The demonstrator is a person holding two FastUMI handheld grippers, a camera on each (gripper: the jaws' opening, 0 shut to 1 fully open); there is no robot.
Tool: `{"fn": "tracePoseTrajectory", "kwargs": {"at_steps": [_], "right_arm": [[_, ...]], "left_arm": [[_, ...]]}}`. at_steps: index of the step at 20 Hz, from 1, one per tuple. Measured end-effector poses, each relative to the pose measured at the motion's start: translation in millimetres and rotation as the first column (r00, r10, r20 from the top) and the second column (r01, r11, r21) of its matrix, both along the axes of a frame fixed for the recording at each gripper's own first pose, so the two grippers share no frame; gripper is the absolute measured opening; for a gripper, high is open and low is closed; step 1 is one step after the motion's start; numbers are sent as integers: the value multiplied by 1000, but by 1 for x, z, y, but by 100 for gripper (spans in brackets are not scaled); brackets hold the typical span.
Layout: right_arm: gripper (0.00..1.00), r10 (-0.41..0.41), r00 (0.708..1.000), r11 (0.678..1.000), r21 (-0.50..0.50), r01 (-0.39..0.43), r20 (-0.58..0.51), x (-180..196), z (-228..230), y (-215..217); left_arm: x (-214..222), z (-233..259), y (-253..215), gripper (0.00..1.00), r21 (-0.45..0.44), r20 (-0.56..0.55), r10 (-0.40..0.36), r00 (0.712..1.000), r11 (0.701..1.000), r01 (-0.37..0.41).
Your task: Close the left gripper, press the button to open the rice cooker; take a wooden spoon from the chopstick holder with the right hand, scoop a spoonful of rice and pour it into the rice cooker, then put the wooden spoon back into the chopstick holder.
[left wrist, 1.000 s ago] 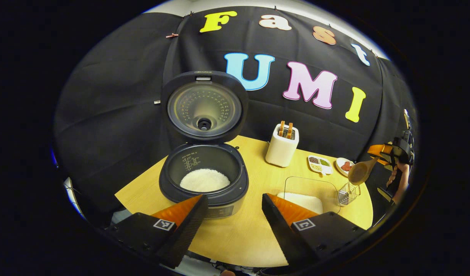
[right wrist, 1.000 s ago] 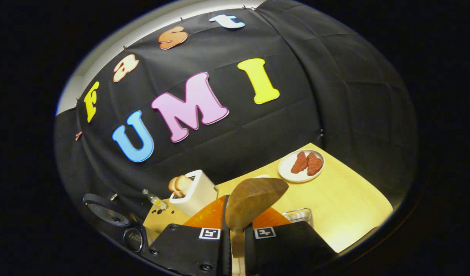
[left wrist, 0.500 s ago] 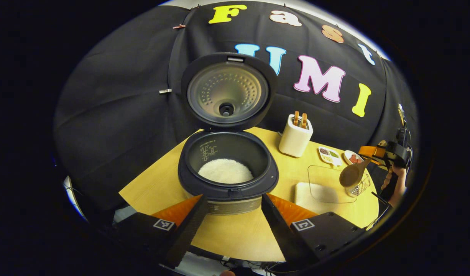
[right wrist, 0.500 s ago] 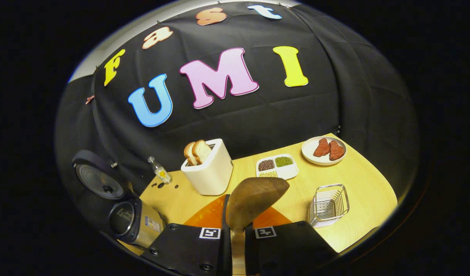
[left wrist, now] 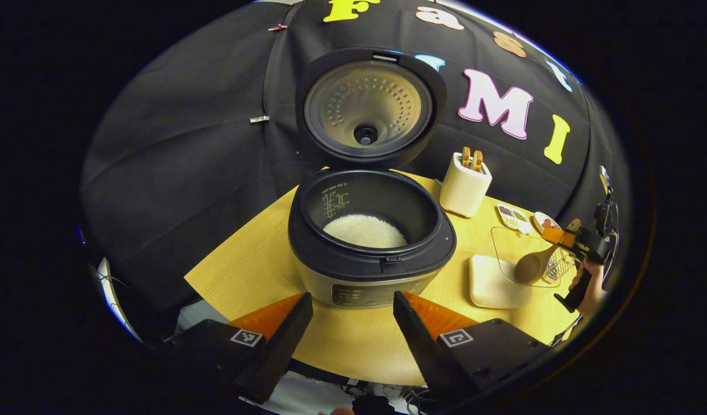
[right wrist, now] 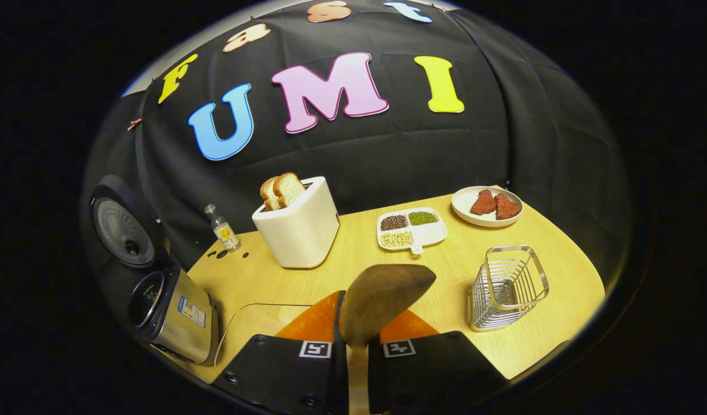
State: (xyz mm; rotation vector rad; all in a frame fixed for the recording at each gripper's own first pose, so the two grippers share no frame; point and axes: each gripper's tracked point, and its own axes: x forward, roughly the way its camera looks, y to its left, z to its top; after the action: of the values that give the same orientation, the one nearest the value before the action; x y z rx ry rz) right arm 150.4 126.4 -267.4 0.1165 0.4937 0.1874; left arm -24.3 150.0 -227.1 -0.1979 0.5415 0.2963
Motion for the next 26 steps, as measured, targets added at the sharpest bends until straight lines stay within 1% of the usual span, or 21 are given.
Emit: {"fn": "tracePoseTrajectory", "kwargs": {"at_steps": [2, 3, 4, 7, 11, 13, 17, 18, 21, 24, 26], "right_arm": [[17, 10, 1000, 1000, -24, -9, 25, -4, 0, 1], [13, 15, 1000, 1000, -26, -15, 19, -7, -4, 3], [18, 20, 1000, 999, -29, -19, 14, -11, -7, 6], [18, 40, 998, 998, -59, -38, 44, -16, -5, 13], [18, 37, 999, 998, -48, -36, 21, -26, -14, 30], [18, 22, 1000, 999, -25, -22, -8, -32, -19, 40], [18, 12, 998, 999, 40, -10, -58, -41, -24, 60], [18, 6, 998, 999, 54, -2, -68, -42, -24, 65], [18, -23, 993, 992, 124, 37, -117, -41, -26, 77], [18, -47, 983, 971, 221, 87, -179, -45, -26, 88], [18, -57, 979, 965, 243, 104, -194, -46, -25, 91]], "left_arm": [[0, -2, 0, 95, 1, -13, -15, 1000, 1000, 15], [2, 0, 3, 95, 11, -11, -19, 1000, 1000, 19], [3, 2, 4, 96, 17, -7, -25, 1000, 1000, 25], [8, 4, 2, 95, 10, -4, -43, 999, 999, 43], [10, 2, -1, 95, -4, 7, -77, 997, 997, 78], [10, -2, 2, 95, -7, 1, -81, 997, 997, 81], [5, 1, 8, 95, -74, 11, -57, 998, 996, 57], [2, 1, 11, 95, -78, 10, -51, 999, 996, 52], [-5, -4, 19, 95, -64, -4, -53, 999, 997, 52], [-5, -2, 26, 95, -53, -7, -64, 998, 997, 64], [-4, -1, 30, 95, -45, -8, -73, 997, 996, 73]]}}
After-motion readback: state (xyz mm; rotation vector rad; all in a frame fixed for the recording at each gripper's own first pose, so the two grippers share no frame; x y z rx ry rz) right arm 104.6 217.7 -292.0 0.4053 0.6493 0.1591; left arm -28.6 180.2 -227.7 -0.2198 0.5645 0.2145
